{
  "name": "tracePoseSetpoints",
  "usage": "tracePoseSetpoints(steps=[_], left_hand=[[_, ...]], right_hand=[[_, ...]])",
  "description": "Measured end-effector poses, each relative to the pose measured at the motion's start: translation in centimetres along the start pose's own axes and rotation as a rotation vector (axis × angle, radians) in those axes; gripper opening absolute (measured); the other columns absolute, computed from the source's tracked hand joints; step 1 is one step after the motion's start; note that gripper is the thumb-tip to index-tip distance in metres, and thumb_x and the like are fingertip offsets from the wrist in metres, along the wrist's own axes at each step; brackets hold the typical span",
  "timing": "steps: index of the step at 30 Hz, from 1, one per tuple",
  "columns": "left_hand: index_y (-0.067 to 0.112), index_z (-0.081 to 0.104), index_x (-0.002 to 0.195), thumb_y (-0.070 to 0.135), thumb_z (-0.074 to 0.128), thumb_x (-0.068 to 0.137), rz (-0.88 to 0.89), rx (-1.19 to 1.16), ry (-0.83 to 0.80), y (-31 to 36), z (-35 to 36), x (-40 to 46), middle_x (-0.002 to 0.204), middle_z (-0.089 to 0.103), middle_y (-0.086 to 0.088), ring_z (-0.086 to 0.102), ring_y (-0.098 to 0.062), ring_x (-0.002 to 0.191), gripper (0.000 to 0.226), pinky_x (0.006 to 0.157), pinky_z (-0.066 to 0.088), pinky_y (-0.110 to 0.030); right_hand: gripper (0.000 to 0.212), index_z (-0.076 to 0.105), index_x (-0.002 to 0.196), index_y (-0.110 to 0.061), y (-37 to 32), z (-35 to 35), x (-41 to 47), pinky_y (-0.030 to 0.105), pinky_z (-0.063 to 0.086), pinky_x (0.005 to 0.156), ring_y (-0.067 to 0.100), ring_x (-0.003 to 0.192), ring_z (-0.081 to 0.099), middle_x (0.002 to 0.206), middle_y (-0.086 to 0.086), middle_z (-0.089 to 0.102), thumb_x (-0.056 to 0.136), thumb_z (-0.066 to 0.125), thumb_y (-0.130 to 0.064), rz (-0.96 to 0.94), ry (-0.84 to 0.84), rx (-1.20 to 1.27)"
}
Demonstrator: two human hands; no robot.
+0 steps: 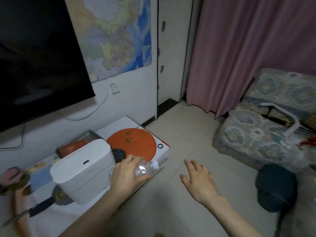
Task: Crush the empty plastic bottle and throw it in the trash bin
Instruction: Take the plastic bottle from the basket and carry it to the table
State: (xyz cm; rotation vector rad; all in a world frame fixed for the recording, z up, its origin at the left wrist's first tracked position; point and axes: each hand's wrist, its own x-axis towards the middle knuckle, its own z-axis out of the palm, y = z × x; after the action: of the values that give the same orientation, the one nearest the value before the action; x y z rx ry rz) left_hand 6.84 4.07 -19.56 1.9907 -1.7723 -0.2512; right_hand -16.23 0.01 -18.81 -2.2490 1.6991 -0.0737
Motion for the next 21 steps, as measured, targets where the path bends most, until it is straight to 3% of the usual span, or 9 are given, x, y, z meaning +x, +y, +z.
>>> tracePoseSetpoints(steps=[7, 11, 16, 21], left_hand=[[0.028, 0.055, 0.119, 0.057, 0.073, 0.066, -0.103, -0.049, 0.027, -1.6, 3.5, 12.6, 0.116, 0.058, 0.006, 0.057, -0.017, 0.1, 0.064, 0.083, 0.051, -0.035], [0.019, 0.065, 0.103, 0.066, 0.056, 0.071, -0.082, -0.046, 0.1, -2.6, 3.7, 19.2, 0.096, 0.064, -0.004, 0.061, -0.019, 0.081, 0.058, 0.071, 0.054, -0.034], [0.029, 0.061, 0.111, 0.05, 0.074, 0.07, -0.236, 0.001, 0.119, -5.7, 2.2, 23.7, 0.107, 0.062, 0.002, 0.059, -0.017, 0.094, 0.048, 0.077, 0.049, -0.031], [0.024, 0.065, 0.104, 0.05, 0.082, 0.058, -0.417, 0.037, 0.243, -10.2, 0.9, 26.2, 0.097, 0.066, -0.002, 0.065, -0.026, 0.085, 0.056, 0.068, 0.053, -0.036]], right_hand=[[0.057, 0.017, 0.145, -0.024, 0.9, -1.3, 12.7, 0.038, 0.021, 0.113, 0.023, 0.138, 0.023, 0.155, 0.002, 0.022, 0.096, 0.035, -0.045, -0.067, -0.004, -0.012], [0.056, 0.018, 0.145, -0.024, 0.4, -2.9, 20.7, 0.038, 0.021, 0.112, 0.023, 0.137, 0.025, 0.154, 0.002, 0.024, 0.096, 0.037, -0.044, -0.122, 0.025, -0.052], [0.055, 0.02, 0.144, -0.022, -1.8, -3.1, 29.6, 0.042, 0.025, 0.111, 0.025, 0.136, 0.027, 0.152, 0.004, 0.027, 0.096, 0.036, -0.045, -0.221, -0.006, -0.107], [0.055, 0.02, 0.144, -0.023, -4.5, -1.3, 39.0, 0.041, 0.03, 0.11, 0.024, 0.135, 0.032, 0.152, 0.005, 0.029, 0.096, 0.035, -0.045, -0.392, -0.039, -0.156]])
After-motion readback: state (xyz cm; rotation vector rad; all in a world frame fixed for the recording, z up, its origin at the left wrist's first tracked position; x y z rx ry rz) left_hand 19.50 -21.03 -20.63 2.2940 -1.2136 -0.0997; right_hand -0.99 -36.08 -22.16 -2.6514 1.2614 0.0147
